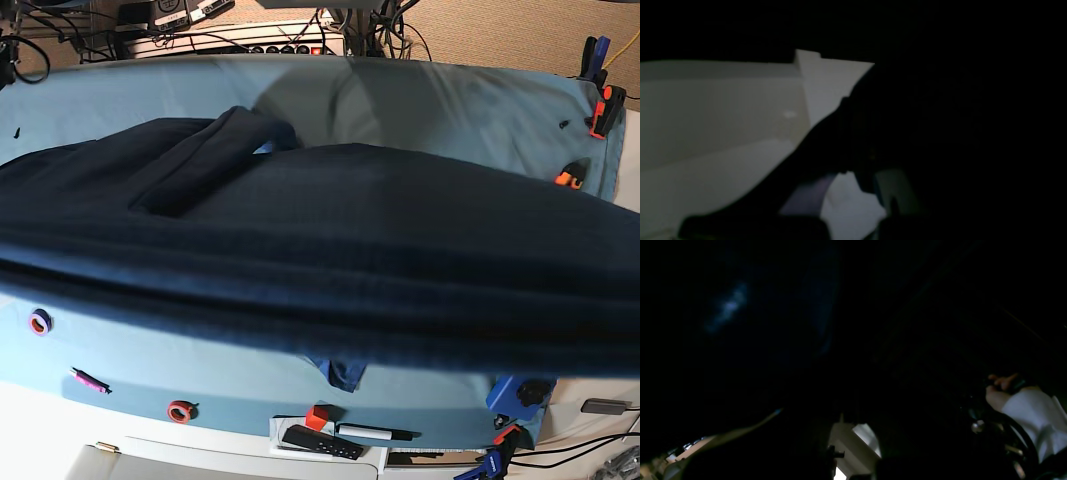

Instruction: Layout the t-shirt on the table in an organized manner, then fold the t-shirt properly

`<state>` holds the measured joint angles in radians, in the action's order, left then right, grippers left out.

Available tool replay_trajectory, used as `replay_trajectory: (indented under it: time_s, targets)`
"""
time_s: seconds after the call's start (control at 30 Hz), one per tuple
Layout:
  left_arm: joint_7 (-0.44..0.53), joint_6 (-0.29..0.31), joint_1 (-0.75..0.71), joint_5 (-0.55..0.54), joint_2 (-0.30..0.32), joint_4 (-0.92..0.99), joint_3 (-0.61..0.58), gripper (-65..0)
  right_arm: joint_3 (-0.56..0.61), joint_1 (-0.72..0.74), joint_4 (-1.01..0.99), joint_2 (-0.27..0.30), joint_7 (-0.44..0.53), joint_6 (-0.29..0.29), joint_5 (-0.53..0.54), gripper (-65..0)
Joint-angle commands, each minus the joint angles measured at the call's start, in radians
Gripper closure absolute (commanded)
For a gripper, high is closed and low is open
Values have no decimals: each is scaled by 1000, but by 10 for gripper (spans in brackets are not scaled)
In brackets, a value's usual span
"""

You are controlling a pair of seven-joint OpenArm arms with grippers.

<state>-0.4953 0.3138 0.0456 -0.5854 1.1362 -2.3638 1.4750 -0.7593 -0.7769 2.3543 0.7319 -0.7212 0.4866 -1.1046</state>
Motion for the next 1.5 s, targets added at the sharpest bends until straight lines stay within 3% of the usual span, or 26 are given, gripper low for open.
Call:
replay_trajectory:
  time_s: [0.0, 0.2, 0.47, 0.73, 0.93, 1.03, 1.23, 1.47]
  targets:
    - [-9, -29, 5, 33, 35, 8, 9, 0, -14, -1, 2, 27, -20, 4, 16, 0]
    - [-1, -29, 5, 32, 48, 8, 9, 0, -14, -1, 2, 66, -6, 3, 23, 0]
    - [-1, -29, 4, 32, 48, 8, 9, 0, -15, 69, 2, 91, 32, -27, 129, 0]
    - [-5, -29, 4, 32, 47, 15, 9, 0, -15, 80, 2, 178, 38, -27, 142, 0]
    - [-11, -29, 4, 28, 47, 17, 9, 0, -15, 161, 2, 213, 64, -39, 261, 0]
    - [-13, -29, 4, 24, 47, 17, 9, 0, -14, 217, -103, 236, 73, -80, 315, 0]
    - [-21, -29, 4, 21, 40, 17, 9, 0, -12, 285, -262, 287, 82, -82, 388, 0]
    - [-29, -29, 4, -10, 21, 17, 9, 0, -12, 360, -294, 296, 161, -100, 625, 0]
